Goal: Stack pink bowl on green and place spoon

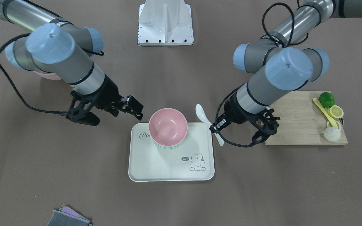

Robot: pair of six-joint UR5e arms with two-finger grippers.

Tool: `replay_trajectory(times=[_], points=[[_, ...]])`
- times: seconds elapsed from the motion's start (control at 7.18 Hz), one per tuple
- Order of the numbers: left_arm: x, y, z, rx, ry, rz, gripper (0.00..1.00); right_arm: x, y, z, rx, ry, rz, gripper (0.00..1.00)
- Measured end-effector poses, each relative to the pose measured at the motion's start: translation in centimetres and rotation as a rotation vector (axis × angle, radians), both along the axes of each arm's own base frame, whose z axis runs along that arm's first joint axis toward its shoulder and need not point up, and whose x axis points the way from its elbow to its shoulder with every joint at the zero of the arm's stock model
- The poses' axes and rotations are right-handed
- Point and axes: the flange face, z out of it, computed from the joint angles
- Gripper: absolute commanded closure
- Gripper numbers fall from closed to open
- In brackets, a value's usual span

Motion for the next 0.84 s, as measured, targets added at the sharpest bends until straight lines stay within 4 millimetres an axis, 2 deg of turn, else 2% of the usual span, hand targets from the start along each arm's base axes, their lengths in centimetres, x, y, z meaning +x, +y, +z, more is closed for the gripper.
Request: replay_trajectory(times=[0.14, 0.28, 0.42, 0.56, 0.7, 0.84], points=[[3.5, 0.9, -1.3, 0.045, 0.029, -0.046, 0.04, 4.4, -0.4, 2.2, 0.012, -0.009, -0.02, 0.0], [6.3, 2.1, -2.4, 0.094, 0.06, -0.089, 0.02, 7.7, -0.8, 4.0, 0.022, -0.015, -0.037, 0.0], [7.8, 2.9, -3.1, 0.136, 0.081, -0.127, 0.02, 9.7, -1.0, 5.1, 0.025, -0.02, -0.043, 0.0], [7.3, 2.9, -3.2, 0.159, 0.091, -0.152, 0.02, 10.9, -1.2, 5.5, 0.024, -0.024, -0.041, 0.0], [4.7, 2.9, -1.9, 0.161, 0.102, -0.151, 0.02, 12.0, -1.4, 6.0, 0.02, -0.025, -0.032, 0.0], [-0.3, 3.4, 1.0, 0.157, 0.116, -0.11, 0.02, 13.6, -1.7, 7.1, 0.02, -0.017, -0.018, 0.0]])
